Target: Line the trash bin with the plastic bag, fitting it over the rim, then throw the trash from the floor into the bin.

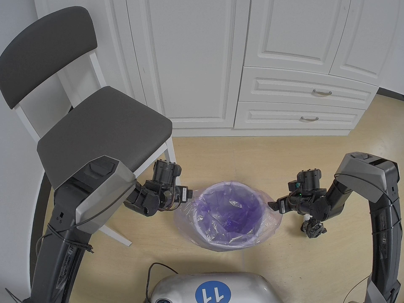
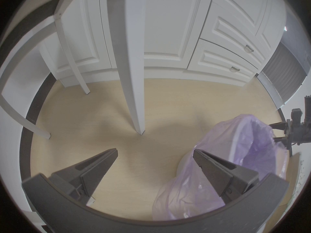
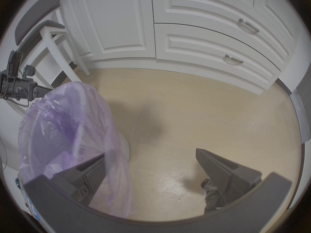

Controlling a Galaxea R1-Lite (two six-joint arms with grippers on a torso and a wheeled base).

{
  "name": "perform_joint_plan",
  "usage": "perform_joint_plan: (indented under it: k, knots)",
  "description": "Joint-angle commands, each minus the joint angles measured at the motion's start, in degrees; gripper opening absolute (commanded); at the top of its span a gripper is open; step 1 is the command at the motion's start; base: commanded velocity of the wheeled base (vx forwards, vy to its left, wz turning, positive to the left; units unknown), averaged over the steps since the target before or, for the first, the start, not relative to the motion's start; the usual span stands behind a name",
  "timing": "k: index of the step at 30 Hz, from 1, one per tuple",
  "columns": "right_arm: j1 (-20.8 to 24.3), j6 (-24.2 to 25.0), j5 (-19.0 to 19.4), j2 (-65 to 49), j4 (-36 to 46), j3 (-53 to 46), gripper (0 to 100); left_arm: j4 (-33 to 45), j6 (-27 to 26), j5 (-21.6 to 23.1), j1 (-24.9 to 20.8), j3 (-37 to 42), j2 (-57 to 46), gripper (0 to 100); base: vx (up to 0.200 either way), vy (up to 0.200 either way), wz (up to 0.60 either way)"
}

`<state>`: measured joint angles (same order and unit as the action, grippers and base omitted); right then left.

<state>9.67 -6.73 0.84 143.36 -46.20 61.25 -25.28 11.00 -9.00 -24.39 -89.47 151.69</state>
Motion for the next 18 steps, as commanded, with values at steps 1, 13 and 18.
perform_joint_plan:
  k: [1, 13, 18]
  knots:
    - [0.70, -0.83, 0.13, -7.22, -1.70, -4.64, 100, -0.12, 0.08, 0.03, 0.05, 3.16, -6.58, 100, 0.000, 0.000, 0.00]
    - [5.36, -4.43, 0.13, -11.61, -1.96, -12.55, 100, -4.95, -1.77, -0.23, -3.47, 16.17, -13.88, 100, 0.000, 0.000, 0.00]
    - [4.75, -13.05, 0.13, -10.65, -1.35, -17.39, 100, -6.53, -2.21, -0.23, -3.56, 20.03, -14.23, 100, 0.000, 0.000, 0.00]
